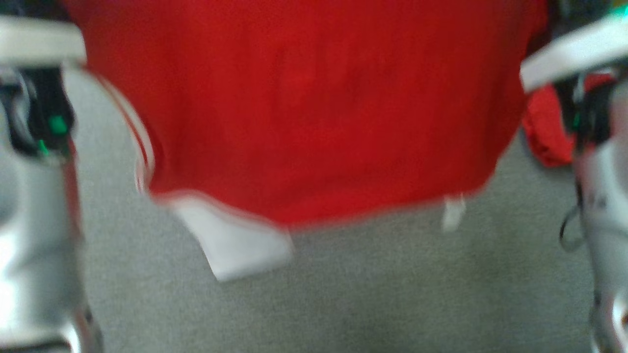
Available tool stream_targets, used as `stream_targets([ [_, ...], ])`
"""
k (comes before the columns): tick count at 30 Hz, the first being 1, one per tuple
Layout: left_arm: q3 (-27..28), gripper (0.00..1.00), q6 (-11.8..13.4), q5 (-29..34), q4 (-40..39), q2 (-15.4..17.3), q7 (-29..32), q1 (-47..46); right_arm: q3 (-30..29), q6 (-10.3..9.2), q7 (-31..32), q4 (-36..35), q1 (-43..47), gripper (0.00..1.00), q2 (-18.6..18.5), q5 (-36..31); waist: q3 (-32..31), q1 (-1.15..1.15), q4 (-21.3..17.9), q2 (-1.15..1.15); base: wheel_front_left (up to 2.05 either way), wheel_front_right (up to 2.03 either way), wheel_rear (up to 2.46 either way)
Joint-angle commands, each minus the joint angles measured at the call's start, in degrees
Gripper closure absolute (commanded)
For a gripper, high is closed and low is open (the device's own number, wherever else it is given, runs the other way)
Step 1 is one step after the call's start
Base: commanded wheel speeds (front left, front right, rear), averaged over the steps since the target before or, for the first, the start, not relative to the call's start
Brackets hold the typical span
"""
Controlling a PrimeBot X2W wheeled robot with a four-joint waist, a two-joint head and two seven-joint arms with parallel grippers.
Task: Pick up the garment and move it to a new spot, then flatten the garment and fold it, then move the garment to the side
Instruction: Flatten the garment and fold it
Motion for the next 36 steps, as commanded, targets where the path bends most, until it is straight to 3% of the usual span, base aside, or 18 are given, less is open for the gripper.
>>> stream_targets([
  [1, 1.06, 1.0, -0.75, 1.43, 2.44, 3.83, -0.48, -6.6, 1.87, -0.04, -0.62, 1.38, -7.24, 1.0, -0.71, 0.44, 6.07, -0.01, 1.03, 0.0, 0.0, 0.0, 0.0],
  [9, -0.61, 1.0, -2.41, 6.27, 24.34, 7.52, -8.46, -29.79, 6.59, -0.04, -12.87, 24.1, -32.31, 1.0, -1.48, -1.4, 12.8, -0.01, 1.91, 0.0, 0.0, 0.0, 0.0],
  [16, -3.84, 1.0, -4.5, 8.14, 35.79, 7.66, -15.37, -36.71, 8.73, -0.04, -18.58, 38.2, -38.31, 1.0, -0.56, -3.64, 14.08, -0.01, 2.9, 0.0, 0.0, 0.0, 0.0],
  [20, -6.46, 1.0, -5.43, 8.11, 40.51, 6.58, -17.19, -33.8, 9.84, -0.04, -18.93, 44.22, -35.3, 1.0, -0.16, -0.4, 14.43, -0.01, 4.09, 0.0, 0.0, 0.0, 0.0],
  [25, -8.68, 1.0, -5.91, 6.48, 45.31, 6.14, -18.3, -25.09, 17.27, -0.04, -17.25, 49.87, -28.53, 1.0, -0.77, 3.85, 12.66, -0.01, 4.99, 0.0, 0.0, 0.0, 0.0],
  [30, -12.98, 1.0, -6.0, 3.71, 45.98, 6.35, -18.08, -16.82, 24.02, -0.04, -13.96, 50.69, -22.62, 1.0, -2.32, 8.29, 9.81, -0.01, 5.21, 0.0, 0.0, 0.0, 0.0],
  [33, -17.65, 1.0, -6.01, 0.24, 44.02, 8.02, -15.88, -10.36, 29.32, -0.04, -11.38, 49.38, -18.42, 1.0, -4.19, 11.61, 7.23, -0.01, 5.22, 0.0, 0.0, 0.0, 0.0],
  [36, -24.41, 1.0, -6.02, -4.36, 39.45, 11.69, -10.14, -1.97, 35.12, -0.04, -8.75, 46.41, -13.89, 1.0, -7.36, 16.58, 3.85, -0.01, 5.4, 0.0, 0.0, 0.0, 0.0],
])
